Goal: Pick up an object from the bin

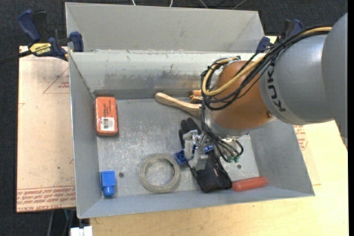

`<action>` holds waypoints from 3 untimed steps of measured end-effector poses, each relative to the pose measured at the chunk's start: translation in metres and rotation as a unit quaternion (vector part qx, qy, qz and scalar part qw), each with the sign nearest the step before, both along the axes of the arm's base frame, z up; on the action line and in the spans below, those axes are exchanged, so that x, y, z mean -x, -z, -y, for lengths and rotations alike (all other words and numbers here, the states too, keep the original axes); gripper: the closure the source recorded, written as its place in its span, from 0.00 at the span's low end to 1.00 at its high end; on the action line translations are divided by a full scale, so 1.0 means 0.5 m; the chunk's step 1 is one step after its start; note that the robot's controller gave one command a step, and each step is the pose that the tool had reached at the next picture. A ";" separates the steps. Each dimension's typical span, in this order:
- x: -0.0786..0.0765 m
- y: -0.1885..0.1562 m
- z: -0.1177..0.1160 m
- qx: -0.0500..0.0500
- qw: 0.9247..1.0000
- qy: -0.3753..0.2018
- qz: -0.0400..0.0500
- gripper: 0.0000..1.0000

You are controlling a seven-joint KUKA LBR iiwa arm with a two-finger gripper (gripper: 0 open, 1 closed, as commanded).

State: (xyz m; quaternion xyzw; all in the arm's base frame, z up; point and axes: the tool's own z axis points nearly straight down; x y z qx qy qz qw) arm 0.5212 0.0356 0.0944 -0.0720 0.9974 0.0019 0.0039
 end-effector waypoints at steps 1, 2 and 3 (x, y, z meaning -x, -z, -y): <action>0.000 0.000 0.000 0.000 1.000 0.000 0.000 1.00; 0.000 0.000 0.000 0.000 1.000 0.000 0.000 1.00; 0.000 0.000 0.000 0.000 1.000 0.000 0.000 1.00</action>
Offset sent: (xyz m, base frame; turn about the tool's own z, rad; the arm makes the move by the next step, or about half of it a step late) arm 0.0000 0.0000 0.0000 0.0000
